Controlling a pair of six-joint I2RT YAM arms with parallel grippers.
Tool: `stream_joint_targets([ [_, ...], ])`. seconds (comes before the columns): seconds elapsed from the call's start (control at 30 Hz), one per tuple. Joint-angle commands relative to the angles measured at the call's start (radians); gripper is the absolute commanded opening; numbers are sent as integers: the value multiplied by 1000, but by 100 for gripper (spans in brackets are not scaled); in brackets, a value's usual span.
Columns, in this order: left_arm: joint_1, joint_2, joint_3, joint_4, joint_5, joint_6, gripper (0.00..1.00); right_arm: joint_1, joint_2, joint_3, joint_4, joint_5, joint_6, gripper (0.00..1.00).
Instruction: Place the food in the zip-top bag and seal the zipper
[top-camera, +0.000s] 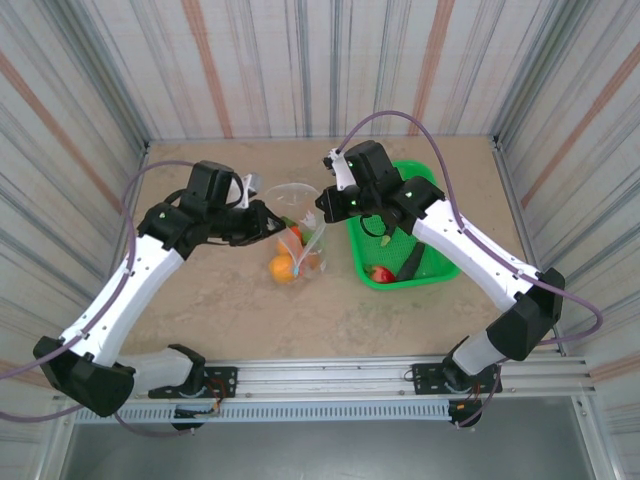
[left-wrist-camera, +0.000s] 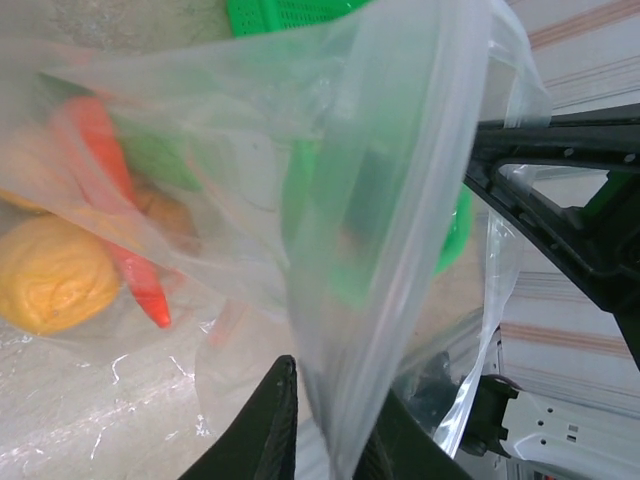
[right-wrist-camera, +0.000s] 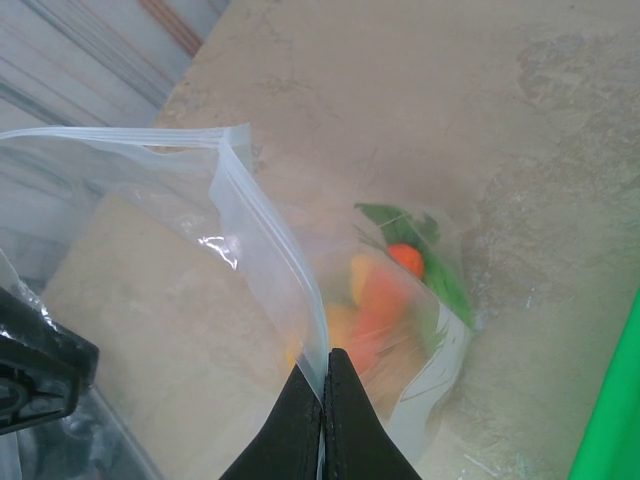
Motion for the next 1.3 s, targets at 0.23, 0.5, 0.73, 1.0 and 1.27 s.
stream_joint_targets([
  [0.23,9,-28,125,-25,-58,49,0,-36,8,-9,-23,26,1,6],
  [0.5,9,14,199,-127,-74,124,0,-49,23,12,-20,20,-10,21],
  [0.73,26,51,174,-108,-36,127,0,-40,-44,11,33,-32,-55,63],
  [1.0,18,78,125,-16,71,77,0,-197,-112,-88,-22,130,-35,61],
  [1.27,8,91,93,73,129,31,0,-409,115,-154,-102,161,105,68],
])
